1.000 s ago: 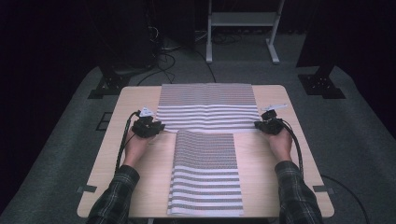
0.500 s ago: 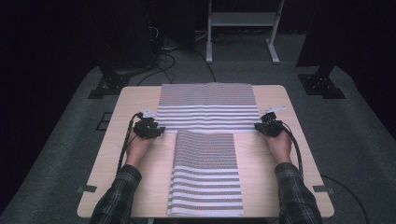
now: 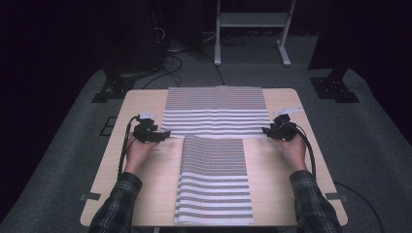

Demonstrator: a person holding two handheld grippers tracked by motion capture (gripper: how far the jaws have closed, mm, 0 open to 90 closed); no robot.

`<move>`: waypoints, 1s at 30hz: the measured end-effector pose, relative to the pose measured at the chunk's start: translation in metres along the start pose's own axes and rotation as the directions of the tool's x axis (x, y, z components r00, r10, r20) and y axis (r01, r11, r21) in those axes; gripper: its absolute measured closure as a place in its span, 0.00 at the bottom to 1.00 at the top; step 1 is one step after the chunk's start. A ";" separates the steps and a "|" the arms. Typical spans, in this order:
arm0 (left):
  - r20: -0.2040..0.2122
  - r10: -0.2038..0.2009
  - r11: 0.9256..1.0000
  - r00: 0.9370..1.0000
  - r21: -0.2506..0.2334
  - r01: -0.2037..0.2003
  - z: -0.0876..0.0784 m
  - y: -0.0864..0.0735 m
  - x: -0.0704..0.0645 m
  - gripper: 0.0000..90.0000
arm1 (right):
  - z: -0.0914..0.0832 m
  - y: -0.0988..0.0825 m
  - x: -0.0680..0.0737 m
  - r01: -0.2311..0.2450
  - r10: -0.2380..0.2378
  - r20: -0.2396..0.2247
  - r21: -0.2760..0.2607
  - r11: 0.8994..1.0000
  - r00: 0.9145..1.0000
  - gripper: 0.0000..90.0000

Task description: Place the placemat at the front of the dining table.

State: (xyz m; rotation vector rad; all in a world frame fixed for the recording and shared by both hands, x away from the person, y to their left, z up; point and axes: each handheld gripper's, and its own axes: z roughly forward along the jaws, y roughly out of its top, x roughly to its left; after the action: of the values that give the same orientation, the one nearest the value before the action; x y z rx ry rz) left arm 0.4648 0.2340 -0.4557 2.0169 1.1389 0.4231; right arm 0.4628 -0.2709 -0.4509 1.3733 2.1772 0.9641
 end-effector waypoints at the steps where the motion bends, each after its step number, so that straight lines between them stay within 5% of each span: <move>1: 0.001 -0.001 1.000 1.000 -0.002 0.001 -0.003 0.000 -0.001 0.28 | -0.003 0.001 0.001 -0.001 0.001 -0.002 -0.003 1.000 1.000 0.52; 5: 0.025 0.007 1.000 1.000 0.010 -0.008 -0.014 -0.001 -0.006 0.18 | -0.016 0.003 0.005 0.002 -0.002 0.003 -0.006 1.000 1.000 0.37; 14: -0.012 0.072 0.997 0.997 0.029 -0.071 -0.036 -0.008 -0.030 0.00 | -0.042 -0.005 0.017 0.016 -0.016 -0.024 -0.006 1.000 1.000 0.11; 20: -0.002 0.098 0.995 0.995 0.010 -0.098 -0.055 -0.018 -0.044 0.00 | -0.061 -0.018 0.029 0.057 -0.057 -0.008 -0.014 0.998 0.998 0.10; 30: 0.014 0.149 0.989 0.989 -0.022 -0.149 -0.081 -0.049 -0.069 0.00 | -0.093 -0.055 0.041 0.059 -0.059 0.001 -0.071 0.996 0.998 0.10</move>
State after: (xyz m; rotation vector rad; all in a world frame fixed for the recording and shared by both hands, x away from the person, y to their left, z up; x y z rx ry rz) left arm 0.3501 0.2284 -0.4343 2.0912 0.9741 0.4915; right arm 0.3506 -0.2820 -0.4254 1.2696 2.1504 1.0102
